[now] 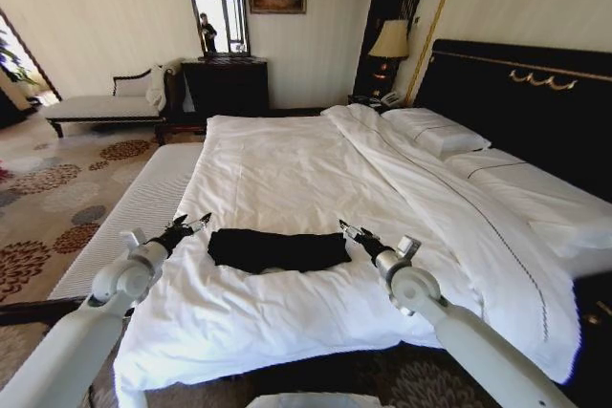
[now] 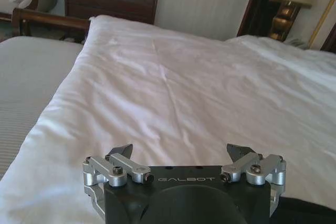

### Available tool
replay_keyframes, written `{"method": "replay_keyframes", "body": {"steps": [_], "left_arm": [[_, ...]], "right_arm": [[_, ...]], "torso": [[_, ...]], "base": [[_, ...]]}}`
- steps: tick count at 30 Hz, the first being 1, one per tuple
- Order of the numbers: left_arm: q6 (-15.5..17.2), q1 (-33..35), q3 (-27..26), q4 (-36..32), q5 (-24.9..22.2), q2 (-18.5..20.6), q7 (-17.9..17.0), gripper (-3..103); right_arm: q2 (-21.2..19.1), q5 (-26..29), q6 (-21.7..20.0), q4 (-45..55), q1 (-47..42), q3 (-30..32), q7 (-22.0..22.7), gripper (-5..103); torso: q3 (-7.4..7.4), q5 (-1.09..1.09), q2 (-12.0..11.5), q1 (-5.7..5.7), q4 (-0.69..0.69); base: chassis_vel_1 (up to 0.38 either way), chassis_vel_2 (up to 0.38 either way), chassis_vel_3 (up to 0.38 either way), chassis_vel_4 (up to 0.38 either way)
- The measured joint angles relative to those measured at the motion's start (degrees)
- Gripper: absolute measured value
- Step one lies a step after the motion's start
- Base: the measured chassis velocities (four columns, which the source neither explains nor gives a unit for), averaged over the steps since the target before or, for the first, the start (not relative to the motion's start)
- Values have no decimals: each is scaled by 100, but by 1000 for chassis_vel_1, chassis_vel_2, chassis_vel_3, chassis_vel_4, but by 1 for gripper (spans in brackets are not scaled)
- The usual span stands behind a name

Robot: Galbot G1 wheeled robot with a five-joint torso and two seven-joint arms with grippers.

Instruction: Fold the clothes on the bed.

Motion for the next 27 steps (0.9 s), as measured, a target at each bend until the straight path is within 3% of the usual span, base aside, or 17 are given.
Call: {"method": "replay_keyframes", "body": {"steps": [9, 14, 17, 21, 26, 27], "left_arm": [[416, -399, 578, 282, 364, -171, -467, 100], [657, -242, 622, 33, 537, 96, -581, 100], [707, 60, 572, -222, 642, 424, -573, 100], [713, 314, 491, -408, 698, 563, -569, 100], [721, 989, 276, -808, 781, 776, -602, 100], [722, 1375, 180, -955, 903, 874, -638, 100]], "right_arm": [[193, 55, -236, -357, 308, -327, 139, 100], [187, 192, -513, -326, 272, -331, 432, 100], [105, 196, -711, -182, 6, -317, 538, 100], [75, 143, -800, -39, -239, -297, 629, 100], [-75, 13, -829, 326, -719, -123, 767, 100], [-190, -74, -825, 505, -958, -6, 804, 100]], "torso": [[-1, 0, 0, 0, 0], [-1, 0, 0, 0, 1], [-2, 1, 1, -1, 2], [-2, 0, 1, -2, 1], [-2, 1, 1, -1, 1], [-2, 1, 1, -1, 1]], "base": [[0, 0, 0, 0], [0, 0, 0, 0], [0, 0, 0, 0], [0, 0, 0, 0], [0, 0, 0, 0], [0, 0, 0, 0]]}}
